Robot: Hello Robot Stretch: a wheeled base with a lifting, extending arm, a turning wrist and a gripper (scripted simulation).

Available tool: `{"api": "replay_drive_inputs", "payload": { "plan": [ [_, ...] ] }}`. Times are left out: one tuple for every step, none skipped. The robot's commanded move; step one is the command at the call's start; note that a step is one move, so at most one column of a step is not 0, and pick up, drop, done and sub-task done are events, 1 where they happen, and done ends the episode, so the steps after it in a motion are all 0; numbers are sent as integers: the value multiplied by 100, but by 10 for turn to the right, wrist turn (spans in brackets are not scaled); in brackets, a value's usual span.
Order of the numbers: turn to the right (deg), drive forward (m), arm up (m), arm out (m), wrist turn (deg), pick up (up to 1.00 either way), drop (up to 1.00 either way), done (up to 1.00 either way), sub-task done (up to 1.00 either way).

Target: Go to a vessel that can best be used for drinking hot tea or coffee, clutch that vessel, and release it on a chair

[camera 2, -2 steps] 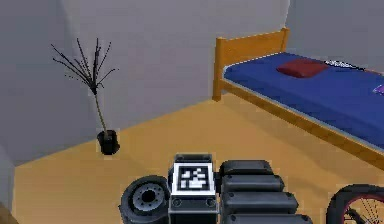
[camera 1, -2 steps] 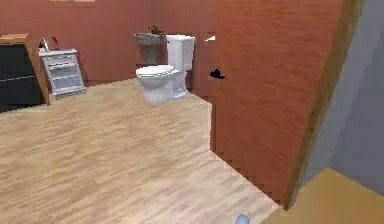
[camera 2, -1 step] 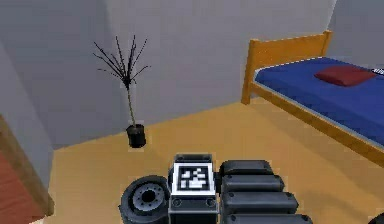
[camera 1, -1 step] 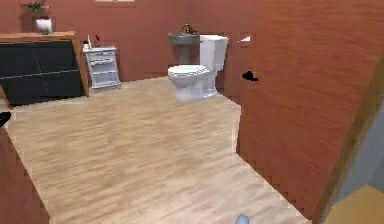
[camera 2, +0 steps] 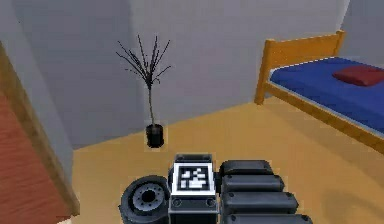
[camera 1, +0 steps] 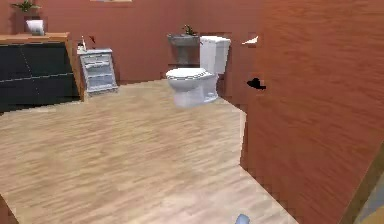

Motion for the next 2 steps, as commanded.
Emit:
{"api": "replay_drive_inputs", "payload": {
  "plan": [
    [-240, 0, 0, 0, 0, 0, 0, 0, 0],
    [0, 100, 0, 0, 0, 0, 0, 0, 0]
  ]
}}
